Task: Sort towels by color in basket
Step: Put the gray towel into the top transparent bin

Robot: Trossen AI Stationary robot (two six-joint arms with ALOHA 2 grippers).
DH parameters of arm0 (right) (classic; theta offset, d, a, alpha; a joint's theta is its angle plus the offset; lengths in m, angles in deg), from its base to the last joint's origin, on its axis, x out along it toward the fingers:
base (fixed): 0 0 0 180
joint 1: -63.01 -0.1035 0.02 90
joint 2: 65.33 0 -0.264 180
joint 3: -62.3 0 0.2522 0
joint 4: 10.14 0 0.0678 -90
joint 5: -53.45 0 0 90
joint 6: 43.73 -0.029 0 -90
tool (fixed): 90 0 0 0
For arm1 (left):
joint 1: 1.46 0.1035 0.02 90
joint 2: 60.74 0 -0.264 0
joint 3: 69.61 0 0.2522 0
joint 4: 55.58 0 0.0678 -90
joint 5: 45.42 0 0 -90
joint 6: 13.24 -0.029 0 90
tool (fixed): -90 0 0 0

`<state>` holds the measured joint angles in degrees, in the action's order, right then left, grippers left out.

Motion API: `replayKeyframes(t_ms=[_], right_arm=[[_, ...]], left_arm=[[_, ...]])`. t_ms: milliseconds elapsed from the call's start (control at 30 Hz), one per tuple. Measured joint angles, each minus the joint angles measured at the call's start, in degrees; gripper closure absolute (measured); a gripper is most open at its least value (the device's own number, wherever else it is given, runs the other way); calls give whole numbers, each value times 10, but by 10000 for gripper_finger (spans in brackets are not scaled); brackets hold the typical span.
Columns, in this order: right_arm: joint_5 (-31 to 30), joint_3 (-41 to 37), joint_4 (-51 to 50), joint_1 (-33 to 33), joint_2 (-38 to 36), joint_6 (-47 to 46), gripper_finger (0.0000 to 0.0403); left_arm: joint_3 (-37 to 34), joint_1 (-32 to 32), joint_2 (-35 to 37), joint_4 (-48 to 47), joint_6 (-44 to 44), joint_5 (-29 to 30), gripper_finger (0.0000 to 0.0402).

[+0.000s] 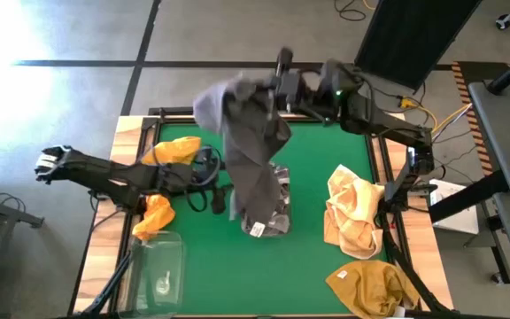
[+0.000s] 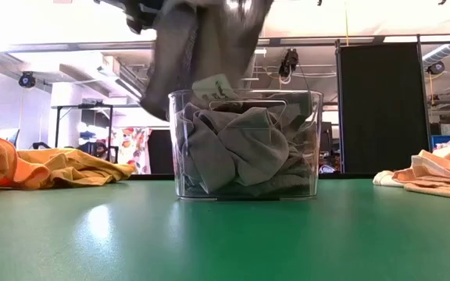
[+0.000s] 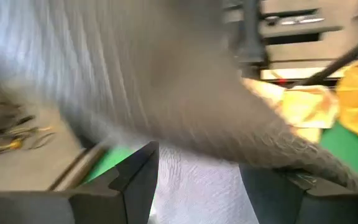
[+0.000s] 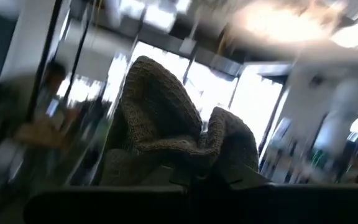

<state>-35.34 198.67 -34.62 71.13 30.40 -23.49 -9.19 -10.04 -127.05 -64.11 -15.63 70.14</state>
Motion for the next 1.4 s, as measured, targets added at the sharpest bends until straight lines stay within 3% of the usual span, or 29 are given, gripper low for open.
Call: replayKeyframes(t_ms=[200, 300, 433, 533, 700, 833, 967, 1067, 1233, 1300, 1400], right_arm=[[3, 0, -327, -38, -47, -10, 394], [3, -1, -502, -54, -61, -42, 394], [4, -9, -709, -73, -64, -99, 394], [5, -24, -796, -80, -64, -136, 394], [4, -68, -754, -81, -69, -95, 394], [10, -107, -690, -78, -68, -37, 394], [111, -165, -605, -78, -56, 20, 394], [167, -218, -525, -79, -50, 55, 394], [169, -348, -299, -78, -35, 38, 394], [167, -398, -232, -76, -23, 7, 394], [142, -451, -217, -76, -4, -36, 394]], left_arm=[[-48, 0, -108, 210, 10, -100, 198], [-43, 0, -172, 267, 5, -116, 198], [8, 1, -226, 240, -7, -111, 198], [69, -3, -232, 124, -12, -109, 198], [205, -22, -227, -205, 38, -105, 198], [290, -52, -227, -451, 119, -51, 198], [349, -107, -223, -633, 219, 37, 198], [360, -153, -215, -704, 295, 120, 198], [333, -211, -197, -731, 380, 241, 198], [313, -222, -190, -728, 406, 258, 198], [278, -225, -178, -716, 440, 257, 198]])
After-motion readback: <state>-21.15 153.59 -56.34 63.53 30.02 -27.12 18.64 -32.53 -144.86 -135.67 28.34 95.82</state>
